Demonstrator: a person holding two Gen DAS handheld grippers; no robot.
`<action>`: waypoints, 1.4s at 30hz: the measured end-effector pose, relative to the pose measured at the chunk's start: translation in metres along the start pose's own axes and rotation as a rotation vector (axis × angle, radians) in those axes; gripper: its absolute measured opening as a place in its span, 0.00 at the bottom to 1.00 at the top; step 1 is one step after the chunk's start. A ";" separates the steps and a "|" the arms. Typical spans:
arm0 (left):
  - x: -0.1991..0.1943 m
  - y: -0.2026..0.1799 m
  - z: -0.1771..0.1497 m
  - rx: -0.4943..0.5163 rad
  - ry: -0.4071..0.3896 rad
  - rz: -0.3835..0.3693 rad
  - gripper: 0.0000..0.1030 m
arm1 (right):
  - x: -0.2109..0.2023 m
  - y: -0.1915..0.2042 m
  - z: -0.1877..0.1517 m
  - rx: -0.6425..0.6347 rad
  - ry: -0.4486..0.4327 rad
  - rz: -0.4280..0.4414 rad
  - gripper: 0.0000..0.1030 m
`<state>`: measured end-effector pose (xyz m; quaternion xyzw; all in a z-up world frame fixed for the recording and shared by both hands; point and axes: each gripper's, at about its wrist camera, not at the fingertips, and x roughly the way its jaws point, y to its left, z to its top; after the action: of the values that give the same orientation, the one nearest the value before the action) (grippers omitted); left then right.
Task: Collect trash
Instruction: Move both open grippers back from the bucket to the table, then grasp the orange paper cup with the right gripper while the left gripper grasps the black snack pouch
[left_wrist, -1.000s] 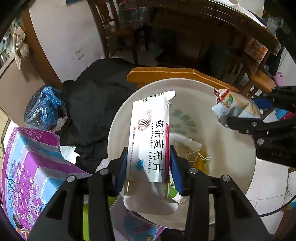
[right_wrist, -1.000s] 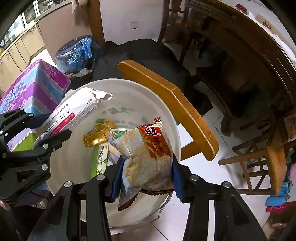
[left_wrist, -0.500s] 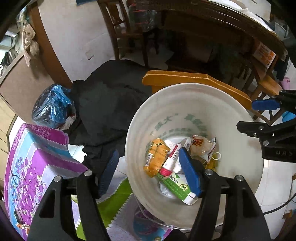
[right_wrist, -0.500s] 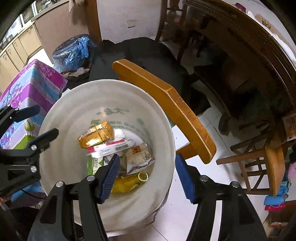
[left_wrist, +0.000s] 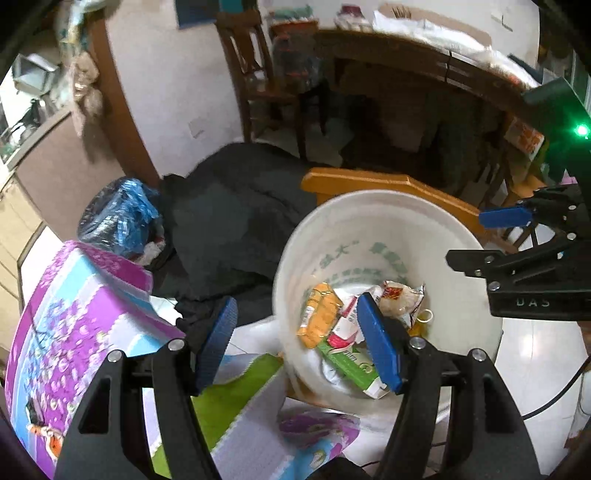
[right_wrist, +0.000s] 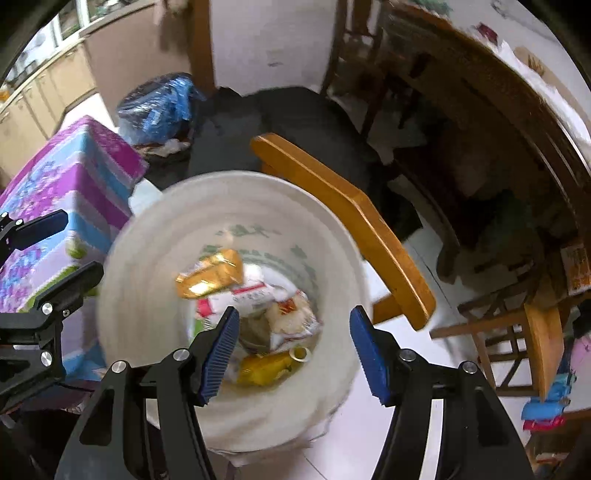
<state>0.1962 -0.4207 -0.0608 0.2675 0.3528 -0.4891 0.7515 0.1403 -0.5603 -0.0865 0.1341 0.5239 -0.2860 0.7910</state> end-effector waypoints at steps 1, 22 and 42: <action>-0.008 0.005 -0.005 -0.010 -0.014 0.005 0.64 | -0.009 0.011 0.001 -0.014 -0.028 0.019 0.61; -0.154 0.244 -0.241 -0.559 0.008 0.443 0.75 | -0.047 0.347 -0.005 -0.659 -0.279 0.496 0.76; -0.203 0.353 -0.364 -0.902 0.002 0.511 0.82 | 0.011 0.584 0.009 -1.343 -0.195 0.546 0.71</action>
<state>0.3689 0.0953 -0.1015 -0.0048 0.4528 -0.0888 0.8872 0.4968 -0.1008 -0.1437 -0.2802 0.4616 0.2938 0.7887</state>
